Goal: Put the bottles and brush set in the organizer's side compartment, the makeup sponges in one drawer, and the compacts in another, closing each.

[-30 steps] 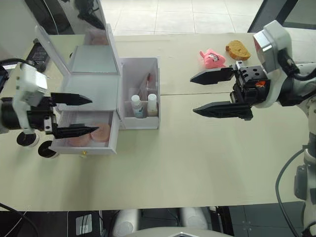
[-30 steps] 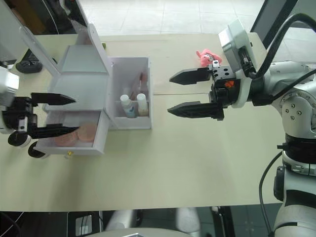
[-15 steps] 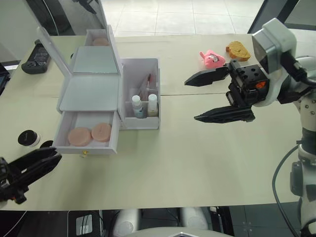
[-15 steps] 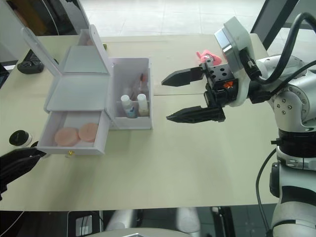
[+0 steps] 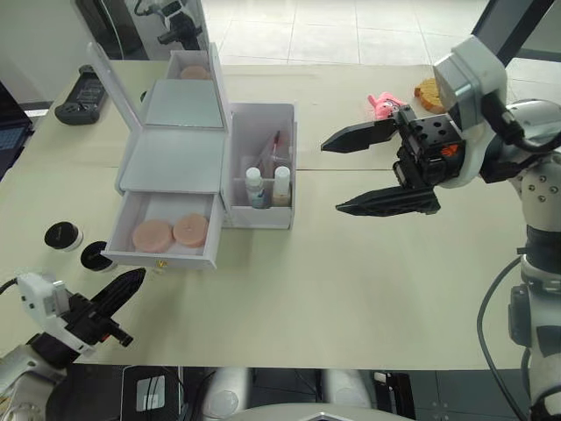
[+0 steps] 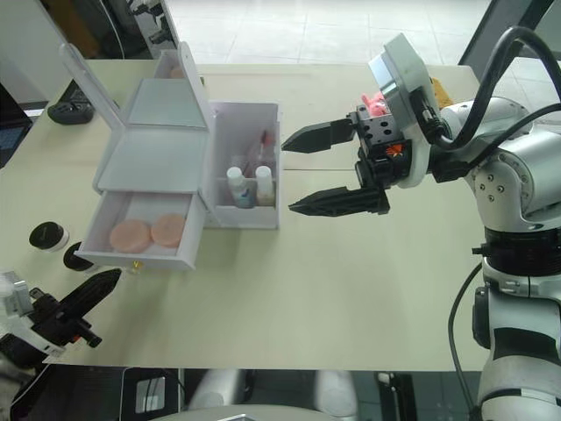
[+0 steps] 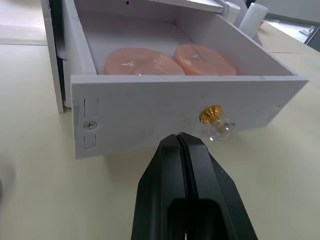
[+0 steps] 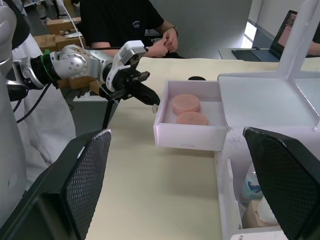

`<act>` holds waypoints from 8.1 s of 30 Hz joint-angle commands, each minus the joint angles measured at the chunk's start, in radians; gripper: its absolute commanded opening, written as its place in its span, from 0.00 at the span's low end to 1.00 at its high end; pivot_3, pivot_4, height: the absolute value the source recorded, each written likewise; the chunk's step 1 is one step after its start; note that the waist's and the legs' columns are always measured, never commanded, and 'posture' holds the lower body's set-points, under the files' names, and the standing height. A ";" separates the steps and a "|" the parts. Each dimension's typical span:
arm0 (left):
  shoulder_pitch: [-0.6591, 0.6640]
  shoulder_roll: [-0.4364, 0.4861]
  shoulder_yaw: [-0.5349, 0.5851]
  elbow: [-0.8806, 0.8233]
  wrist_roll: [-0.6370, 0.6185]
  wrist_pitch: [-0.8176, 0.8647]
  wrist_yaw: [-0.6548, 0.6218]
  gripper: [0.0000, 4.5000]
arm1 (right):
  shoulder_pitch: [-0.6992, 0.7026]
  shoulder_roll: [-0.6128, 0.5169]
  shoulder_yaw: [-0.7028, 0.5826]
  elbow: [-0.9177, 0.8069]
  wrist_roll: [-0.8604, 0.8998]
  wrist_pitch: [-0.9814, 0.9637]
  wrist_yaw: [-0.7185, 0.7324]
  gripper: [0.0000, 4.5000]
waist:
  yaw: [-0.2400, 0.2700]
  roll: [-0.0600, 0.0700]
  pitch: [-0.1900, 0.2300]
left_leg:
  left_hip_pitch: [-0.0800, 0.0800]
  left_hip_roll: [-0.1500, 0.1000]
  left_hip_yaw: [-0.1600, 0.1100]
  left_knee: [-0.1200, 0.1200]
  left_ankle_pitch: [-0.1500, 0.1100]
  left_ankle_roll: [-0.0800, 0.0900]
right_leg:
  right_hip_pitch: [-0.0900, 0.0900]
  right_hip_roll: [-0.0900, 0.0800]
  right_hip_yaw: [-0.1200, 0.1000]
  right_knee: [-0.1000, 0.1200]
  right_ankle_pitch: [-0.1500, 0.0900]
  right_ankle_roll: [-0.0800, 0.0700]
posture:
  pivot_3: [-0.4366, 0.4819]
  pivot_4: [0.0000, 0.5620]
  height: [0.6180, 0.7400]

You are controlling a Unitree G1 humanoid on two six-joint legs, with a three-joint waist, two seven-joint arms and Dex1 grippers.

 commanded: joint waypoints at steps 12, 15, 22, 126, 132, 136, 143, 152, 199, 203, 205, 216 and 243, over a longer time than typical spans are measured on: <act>-0.331 0.075 -0.184 0.164 0.095 -0.096 0.138 0.01 | 0.039 -0.035 -0.072 -0.098 0.058 0.039 -0.086 1.00 | -0.002 0.000 0.000 | 0.000 0.000 -0.001 0.001 0.000 0.000 | 0.000 0.000 0.000 0.001 0.000 0.000 | 0.48 0.27 1.00; -0.378 0.087 -0.223 0.219 0.121 -0.117 0.135 0.01 | 0.048 -0.041 -0.080 -0.112 0.065 0.043 -0.104 1.00 | -0.003 0.000 0.000 | 0.000 0.000 -0.001 0.000 0.000 0.000 | -0.001 0.000 0.000 0.002 0.000 0.000 | 0.48 0.27 1.00; -0.444 0.109 -0.263 0.299 0.158 -0.159 0.134 0.01 | 0.063 -0.054 -0.095 -0.132 0.082 0.049 -0.130 1.00 | 0.001 0.000 0.000 | 0.000 0.000 -0.001 0.000 0.000 0.000 | -0.001 0.000 0.000 0.002 0.000 0.000 | 0.48 0.27 1.00; -0.354 -0.235 -0.518 0.184 0.499 -0.312 0.726 0.12 | 0.194 0.142 0.002 -0.325 0.042 0.086 -0.586 1.00 | 0.001 -0.001 -0.001 | 0.000 0.000 -0.001 0.001 0.000 0.000 | 0.000 0.001 0.000 0.001 0.000 0.000 | 0.48 0.27 1.00; -0.271 -0.240 -0.527 0.112 0.490 -0.330 0.710 0.12 | 0.194 0.138 0.013 -0.316 0.028 0.079 -0.571 1.00 | 0.001 -0.001 -0.001 | 0.000 0.000 -0.001 0.001 0.000 0.000 | 0.000 0.001 0.000 0.001 0.000 0.000 | 0.48 0.27 1.00; -0.119 -0.235 -0.518 -0.014 0.460 -0.345 0.675 0.12 | 0.192 0.141 0.020 -0.313 0.027 0.081 -0.556 1.00 | -0.001 -0.001 -0.001 | 0.000 0.000 -0.001 0.000 0.000 0.000 | 0.000 0.001 0.000 0.000 0.000 0.000 | 0.48 0.27 1.00; 0.135 -0.239 -0.495 -0.205 0.407 -0.360 0.634 0.12 | 0.177 0.141 0.034 -0.286 0.026 0.078 -0.525 1.00 | 0.001 -0.002 -0.001 | -0.001 0.000 0.000 0.000 0.000 0.000 | 0.001 0.000 0.000 -0.002 0.000 0.000 | 0.48 0.27 1.00; 0.246 -0.230 -0.470 -0.231 0.380 -0.367 0.597 0.12 | 0.153 0.138 0.047 -0.258 0.022 0.077 -0.479 1.00 | -0.001 -0.002 0.000 | -0.001 0.000 0.000 -0.001 0.000 0.000 | 0.000 0.001 0.000 -0.002 0.000 0.000 | 0.48 0.27 1.00; -0.013 0.654 0.331 1.055 0.107 -0.481 -0.316 1.00 | 0.420 -0.108 -0.289 0.769 -0.356 -0.787 -0.112 1.00 | -0.055 0.003 0.001 | 0.005 0.005 0.003 -0.009 0.000 0.000 | 0.002 0.005 0.001 -0.003 0.000 -0.001 | 0.48 0.27 1.00; -0.032 0.609 0.342 0.943 0.076 -0.392 -0.277 1.00 | 0.406 -0.109 -0.243 0.516 -0.266 -0.549 -0.079 1.00 | -0.055 0.004 0.001 | 0.004 0.005 0.003 -0.008 0.000 0.000 | 0.000 0.005 0.001 -0.001 0.000 -0.001 | 0.48 0.27 1.00; -0.027 0.574 0.356 0.864 0.061 -0.331 -0.231 1.00 | 0.391 -0.121 -0.212 0.370 -0.207 -0.382 -0.086 1.00 | -0.058 0.004 0.001 | 0.004 0.006 0.003 -0.008 0.000 0.000 | 0.000 0.005 0.001 0.000 0.000 -0.001 | 0.48 0.27 1.00; 0.114 0.262 0.321 0.257 -0.016 0.089 0.178 1.00 | -0.021 -0.041 -0.026 0.039 -0.066 -0.051 -0.092 1.00 | -0.045 0.005 0.001 | 0.003 0.007 0.003 -0.007 -0.001 0.000 | -0.002 0.005 0.002 0.000 0.000 -0.001 | 0.48 0.27 1.00; -0.171 0.315 0.018 0.218 0.087 0.450 0.519 1.00 | -0.355 -0.001 0.193 0.065 -0.111 0.290 -0.003 1.00 | -0.028 0.001 0.000 | -0.002 0.005 0.002 -0.003 -0.001 -0.002 | -0.009 0.005 0.001 0.005 0.001 -0.002 | 0.48 0.27 1.00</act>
